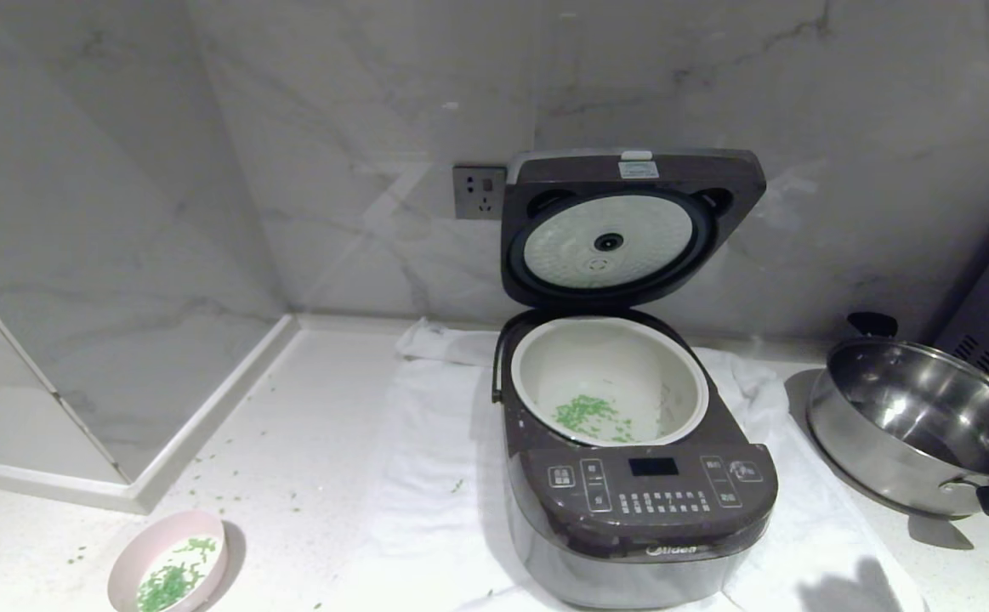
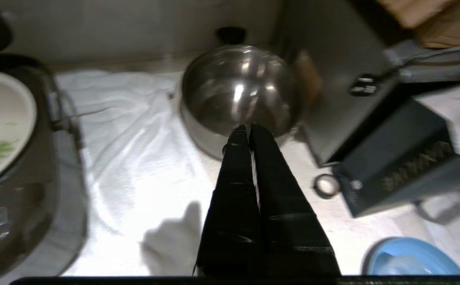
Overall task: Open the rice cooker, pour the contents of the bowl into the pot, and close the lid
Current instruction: Turn on the tap
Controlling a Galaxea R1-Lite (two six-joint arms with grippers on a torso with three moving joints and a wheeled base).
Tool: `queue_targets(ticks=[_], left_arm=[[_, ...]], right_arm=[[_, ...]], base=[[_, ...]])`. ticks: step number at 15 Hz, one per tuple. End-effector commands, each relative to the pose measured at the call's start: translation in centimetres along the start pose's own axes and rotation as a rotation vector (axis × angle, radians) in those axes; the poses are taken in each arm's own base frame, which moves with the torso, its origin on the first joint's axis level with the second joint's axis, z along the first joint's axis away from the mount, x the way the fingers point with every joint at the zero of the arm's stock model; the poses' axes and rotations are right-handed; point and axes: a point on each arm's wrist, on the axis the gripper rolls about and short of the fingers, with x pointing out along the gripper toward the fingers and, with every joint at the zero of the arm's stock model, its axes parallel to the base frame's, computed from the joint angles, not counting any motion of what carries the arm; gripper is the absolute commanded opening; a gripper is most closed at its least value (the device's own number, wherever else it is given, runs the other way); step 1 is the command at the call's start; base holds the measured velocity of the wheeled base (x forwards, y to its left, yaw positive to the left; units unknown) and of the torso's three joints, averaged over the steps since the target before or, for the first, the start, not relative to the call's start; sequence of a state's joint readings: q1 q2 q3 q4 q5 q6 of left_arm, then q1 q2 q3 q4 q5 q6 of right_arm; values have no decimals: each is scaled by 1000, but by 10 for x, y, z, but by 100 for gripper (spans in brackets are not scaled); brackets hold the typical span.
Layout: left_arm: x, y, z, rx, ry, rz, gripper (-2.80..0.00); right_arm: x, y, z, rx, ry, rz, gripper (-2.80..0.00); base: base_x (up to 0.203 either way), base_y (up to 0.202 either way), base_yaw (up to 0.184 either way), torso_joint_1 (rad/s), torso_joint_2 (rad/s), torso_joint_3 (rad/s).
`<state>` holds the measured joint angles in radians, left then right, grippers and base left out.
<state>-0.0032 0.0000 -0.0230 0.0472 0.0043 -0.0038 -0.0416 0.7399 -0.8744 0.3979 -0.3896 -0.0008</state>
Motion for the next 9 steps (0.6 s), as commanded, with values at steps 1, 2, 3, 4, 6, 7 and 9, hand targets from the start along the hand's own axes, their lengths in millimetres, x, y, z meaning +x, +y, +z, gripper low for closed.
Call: queue_targets(ticks=[1,2,3,4,6,7,9], left_arm=[[0,0,0,-1,-1,0,-280],[0,0,0,-2,-3,0,-280],[0,0,0,-2,-3,0,-280],[0,0,0,-2,-3,0,-280],[0,0,0,-2,-3,0,-280],[0,0,0,-2,-3,0,-280],[0,0,0,-2,-3,0,-280]], right_arm=[[-31,-13,-18,8,-101,-61,-280],[-41,-17,-25,6,-140,-74,-280],[-50,-20,-34,5,-172,-84,-280],[-58,-22,-42,6,-202,-90,-280],[-72,-27,-54,-3,-261,-103,-280],[-79,-30,-58,-6,-295,-105,-280],[-87,-32,-59,34,-361,-92,-280]], base=[[0,0,0,0,0,0],[0,0,0,0,0,0],[0,0,0,0,0,0],[0,0,0,0,0,0],[0,0,0,0,0,0],[0,0,0,0,0,0],[0,0,0,0,0,0]])
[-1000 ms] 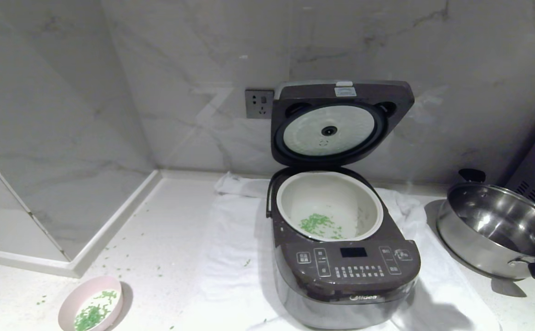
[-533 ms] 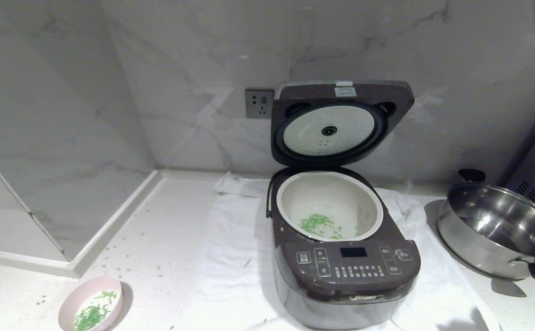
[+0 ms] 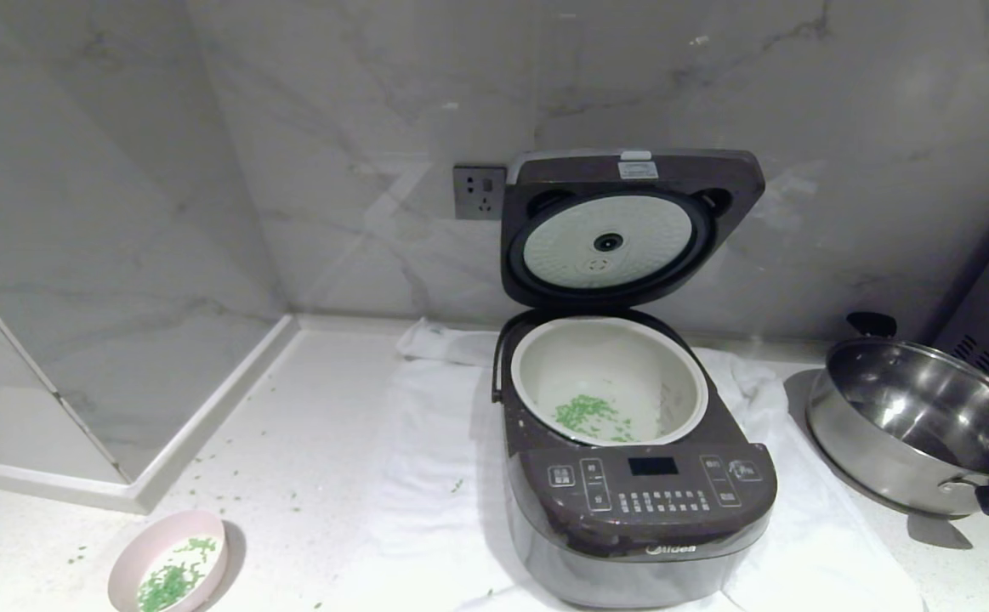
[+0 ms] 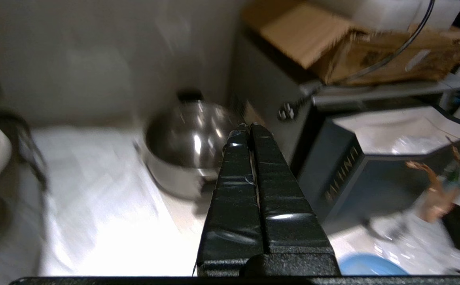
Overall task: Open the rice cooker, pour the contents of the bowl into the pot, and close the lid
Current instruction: Turn on the tap
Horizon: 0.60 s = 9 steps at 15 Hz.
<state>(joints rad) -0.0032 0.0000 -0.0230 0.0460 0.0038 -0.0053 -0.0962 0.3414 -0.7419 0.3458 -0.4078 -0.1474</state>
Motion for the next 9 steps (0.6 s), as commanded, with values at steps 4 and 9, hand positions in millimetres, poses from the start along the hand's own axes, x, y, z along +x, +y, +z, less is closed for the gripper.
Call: queue_targets(ticks=[4,9], left_arm=[[0,0,0,-1,-1,-1,-280],[0,0,0,-1,-2,1,-280]], right_arm=[[-21,-8,14,115,-190,147,-280],[-25,-24,12,89,-242,305,-280]], base=[[0,0,0,0,0,0],[0,0,0,0,0,0]])
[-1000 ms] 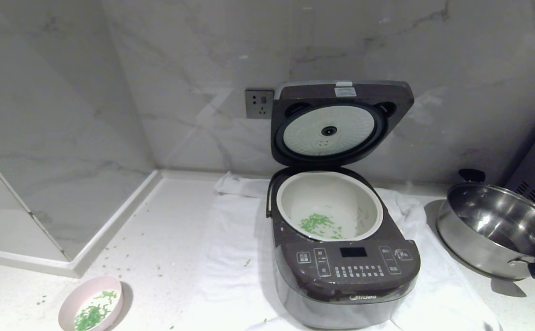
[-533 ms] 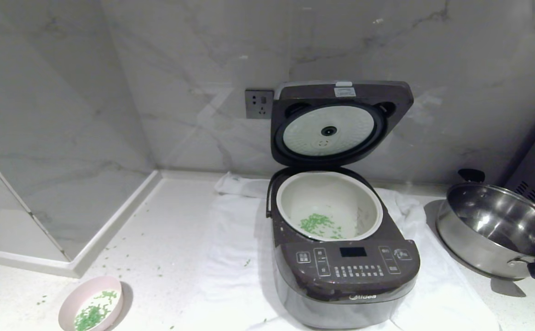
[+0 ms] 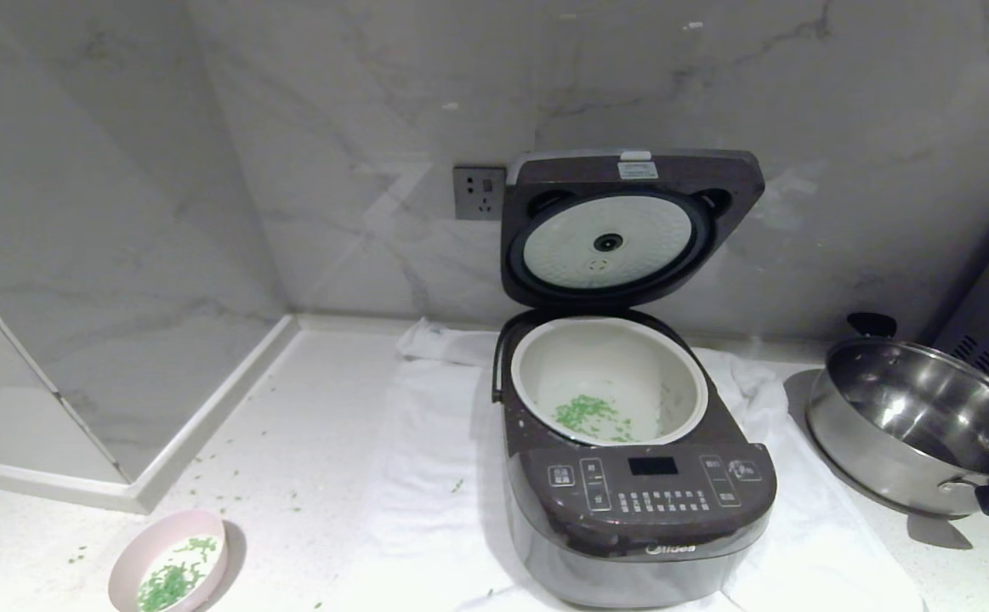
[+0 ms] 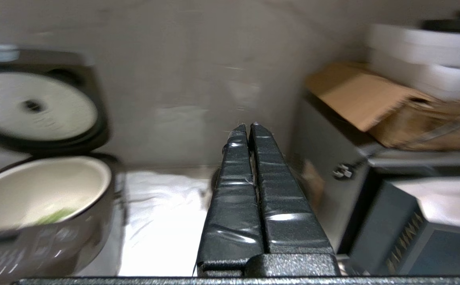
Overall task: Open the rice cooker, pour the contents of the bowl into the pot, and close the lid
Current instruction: Turn on the tap
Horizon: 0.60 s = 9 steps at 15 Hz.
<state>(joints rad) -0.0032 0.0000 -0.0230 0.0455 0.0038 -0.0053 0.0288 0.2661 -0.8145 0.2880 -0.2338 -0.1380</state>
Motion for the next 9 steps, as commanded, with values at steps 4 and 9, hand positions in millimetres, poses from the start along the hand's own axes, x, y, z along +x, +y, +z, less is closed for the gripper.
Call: queue_targets(ticks=[4,9], left_arm=[[0,0,0,-1,-1,2,-280],[0,0,0,-1,-1,1,-280]], right_arm=[[-28,3,-45,-50,-3,-2,-280],[-12,20,-127,15,218,145,-280]], base=[[0,0,0,0,0,0],[0,0,0,0,0,0]])
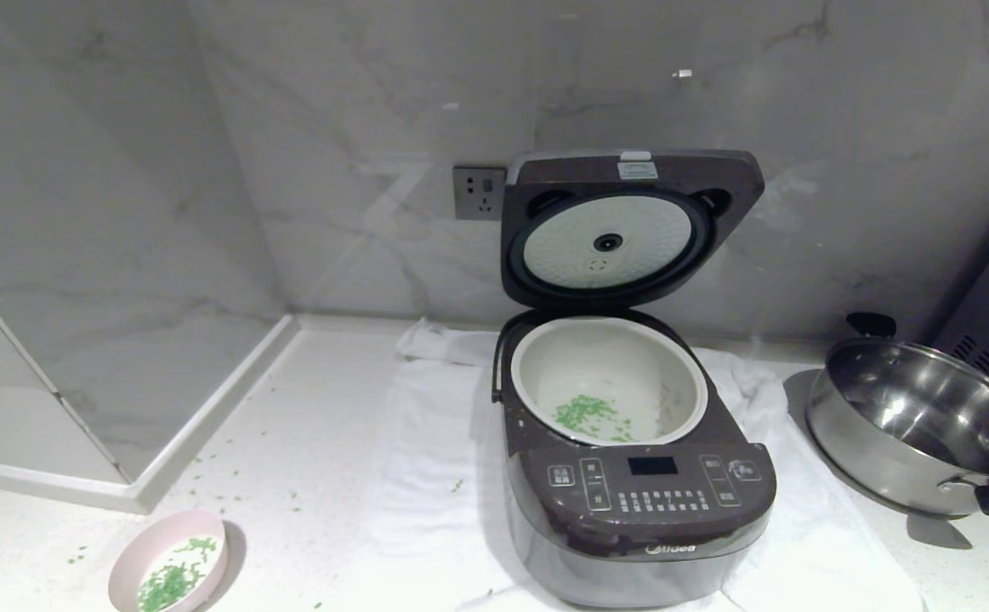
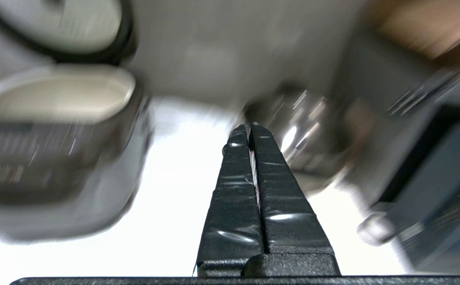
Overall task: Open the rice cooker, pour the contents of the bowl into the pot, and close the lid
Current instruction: Turn on the tap
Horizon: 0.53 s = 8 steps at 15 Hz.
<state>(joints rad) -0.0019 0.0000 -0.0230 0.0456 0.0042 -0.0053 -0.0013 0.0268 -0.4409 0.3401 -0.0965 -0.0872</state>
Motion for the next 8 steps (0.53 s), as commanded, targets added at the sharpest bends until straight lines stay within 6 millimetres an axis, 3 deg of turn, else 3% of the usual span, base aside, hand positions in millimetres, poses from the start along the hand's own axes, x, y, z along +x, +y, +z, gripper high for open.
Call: queue_targets(ticks=[1,4,6,8], left_arm=[[0,0,0,-1,-1,-1,-280],[0,0,0,-1,-1,-1,-280],[0,0,0,-1,-1,-1,-280],[0,0,0,-1,0,1,-280]], right_arm=[[16,5,-36,-3,67,28,-280],[37,10,-68,-62,-2,34,-280],[40,12,-72,-53,-36,62,-280],[39,13,-80,-35,42,113,-280]], base=[[0,0,0,0,0,0],[0,0,0,0,0,0],[0,0,0,0,0,0],[0,0,0,0,0,0]])
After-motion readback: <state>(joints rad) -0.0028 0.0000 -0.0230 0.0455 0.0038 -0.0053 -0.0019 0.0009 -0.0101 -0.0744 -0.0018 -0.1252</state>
